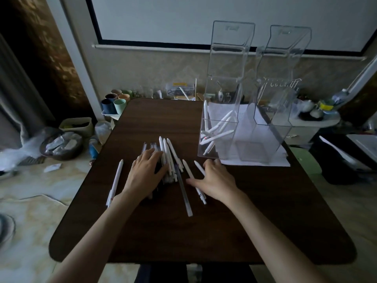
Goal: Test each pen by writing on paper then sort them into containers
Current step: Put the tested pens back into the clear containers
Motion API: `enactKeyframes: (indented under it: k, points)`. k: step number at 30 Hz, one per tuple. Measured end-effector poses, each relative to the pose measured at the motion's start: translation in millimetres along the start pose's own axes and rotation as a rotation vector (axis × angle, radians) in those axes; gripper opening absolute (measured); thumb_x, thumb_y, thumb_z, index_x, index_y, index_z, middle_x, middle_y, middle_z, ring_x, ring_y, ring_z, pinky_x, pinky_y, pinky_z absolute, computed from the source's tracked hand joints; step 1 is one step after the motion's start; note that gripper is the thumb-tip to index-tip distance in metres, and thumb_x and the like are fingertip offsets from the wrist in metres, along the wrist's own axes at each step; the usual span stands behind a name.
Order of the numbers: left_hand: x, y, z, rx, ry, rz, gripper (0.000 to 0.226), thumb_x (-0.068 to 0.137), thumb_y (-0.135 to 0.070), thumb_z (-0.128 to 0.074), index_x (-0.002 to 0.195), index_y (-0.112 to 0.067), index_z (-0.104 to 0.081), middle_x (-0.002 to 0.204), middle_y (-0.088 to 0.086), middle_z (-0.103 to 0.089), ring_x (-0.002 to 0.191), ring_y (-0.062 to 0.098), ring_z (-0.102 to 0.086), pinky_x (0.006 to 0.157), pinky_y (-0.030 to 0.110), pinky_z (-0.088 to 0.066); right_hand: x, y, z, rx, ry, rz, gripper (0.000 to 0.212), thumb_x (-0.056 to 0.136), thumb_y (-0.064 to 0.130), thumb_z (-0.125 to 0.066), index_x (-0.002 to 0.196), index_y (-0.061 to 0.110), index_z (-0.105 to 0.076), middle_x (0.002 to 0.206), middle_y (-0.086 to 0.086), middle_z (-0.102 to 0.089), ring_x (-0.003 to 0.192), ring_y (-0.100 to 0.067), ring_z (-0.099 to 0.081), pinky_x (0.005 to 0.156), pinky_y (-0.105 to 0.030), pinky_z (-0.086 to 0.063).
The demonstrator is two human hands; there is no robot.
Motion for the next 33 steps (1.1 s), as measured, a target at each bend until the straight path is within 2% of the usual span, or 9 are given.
enactKeyframes:
  k: [9,13,16,20,22,26,28,30,33]
  points:
    - [-1.1,12.7,5.0,-0.034,-0.040,0.272,0.077,0.084,-0.056,-0.056,0.140,-0.012,-0.029,0.143,0.017,-0.030,0.128,0.035,-0.033,0.102,0.043,-0.033,16.8,15.3,-4.0,-0.130,-0.070,0.027,0.035,0.096,0.018,-0.048,0.126,0.002,-0.040,0.112,-0.014,-0.058,0.092,-0.026,-0.063,0.063,-0.031,-0.042]
    - [8.1,17.9,7.4,-0.156,-0.084,0.371,0.077,0.088,-0.046,-0.056,0.144,-0.007,-0.021,0.141,0.022,-0.030,0.130,0.037,-0.029,0.104,0.044,-0.030,12.8,12.6,29.0,0.501,-0.117,0.261,0.014,0.100,0.025,-0.042,0.103,0.012,-0.045,0.068,0.000,-0.048,0.050,-0.010,-0.045,0.046,-0.026,-0.035]
    - [13.8,25.1,8.3,-0.281,-0.085,0.431,0.071,0.090,-0.040,-0.057,0.143,-0.006,-0.025,0.140,0.020,-0.033,0.129,0.034,-0.031,0.103,0.044,-0.032,6.0,23.5,89.7,0.890,-0.433,0.448,0.011,0.101,0.024,-0.038,0.094,0.019,-0.045,0.062,0.004,-0.041,0.045,-0.003,-0.039,0.043,-0.019,-0.035]
    - [15.0,37.1,9.4,-0.352,-0.141,0.389,0.043,0.093,-0.026,-0.055,0.129,-0.005,-0.046,0.121,0.014,-0.052,0.112,0.028,-0.047,0.086,0.032,-0.037,21.8,38.7,164.5,1.131,-0.797,0.633,0.012,0.100,0.016,-0.036,0.091,0.023,-0.039,0.063,0.006,-0.034,0.049,-0.004,-0.034,0.048,-0.023,-0.033]
    - [14.1,40.6,12.1,-0.376,-0.175,0.379,0.032,0.093,-0.020,-0.055,0.122,-0.006,-0.052,0.113,0.010,-0.058,0.107,0.026,-0.053,0.078,0.026,-0.036,43.6,41.1,179.2,1.127,-0.884,0.606,0.008,0.099,0.018,-0.038,0.095,0.024,-0.041,0.068,0.006,-0.037,0.053,-0.004,-0.039,0.055,-0.025,-0.039]
    - [12.6,43.5,18.4,-0.440,-0.239,0.410,0.032,0.090,-0.014,-0.059,0.121,-0.007,-0.056,0.113,0.009,-0.063,0.103,0.021,-0.056,0.079,0.024,-0.037,85.5,33.6,149.9,1.000,-0.784,0.439,0.009,0.093,0.017,-0.050,0.096,0.014,-0.042,0.079,0.007,-0.046,0.065,0.002,-0.046,0.065,-0.015,-0.041]
    - [11.2,43.9,19.7,-0.462,-0.242,0.422,0.033,0.089,-0.015,-0.061,0.121,-0.007,-0.056,0.111,0.008,-0.063,0.098,0.017,-0.055,0.078,0.024,-0.037,91.2,27.4,132.0,0.981,-0.724,0.411,0.018,0.087,0.018,-0.055,0.101,0.013,-0.044,0.093,0.006,-0.050,0.085,-0.002,-0.051,0.081,-0.015,-0.043]
    - [10.8,42.1,19.7,-0.431,-0.187,0.425,0.042,0.087,-0.025,-0.064,0.124,-0.007,-0.053,0.114,0.007,-0.060,0.104,0.019,-0.054,0.080,0.026,-0.038,82.0,25.7,124.0,0.990,-0.719,0.411,0.021,0.086,0.019,-0.055,0.104,0.015,-0.045,0.104,-0.002,-0.050,0.099,-0.010,-0.052,0.094,-0.020,-0.041]
    - [13.0,38.9,16.3,-0.187,-0.019,0.412,0.073,0.080,-0.051,-0.065,0.134,-0.007,-0.040,0.130,0.013,-0.044,0.122,0.030,-0.038,0.097,0.036,-0.036,46.5,33.9,110.1,0.861,-0.822,0.482,0.015,0.090,0.013,-0.050,0.104,0.011,-0.048,0.103,-0.003,-0.052,0.097,-0.007,-0.051,0.090,-0.016,-0.039]
Point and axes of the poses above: each hand's wrist, its own x-axis towards the middle knuckle, its own z-axis out of the back of the hand, y = z × x, the point moved 3 cm from there along x, towards the middle knuckle
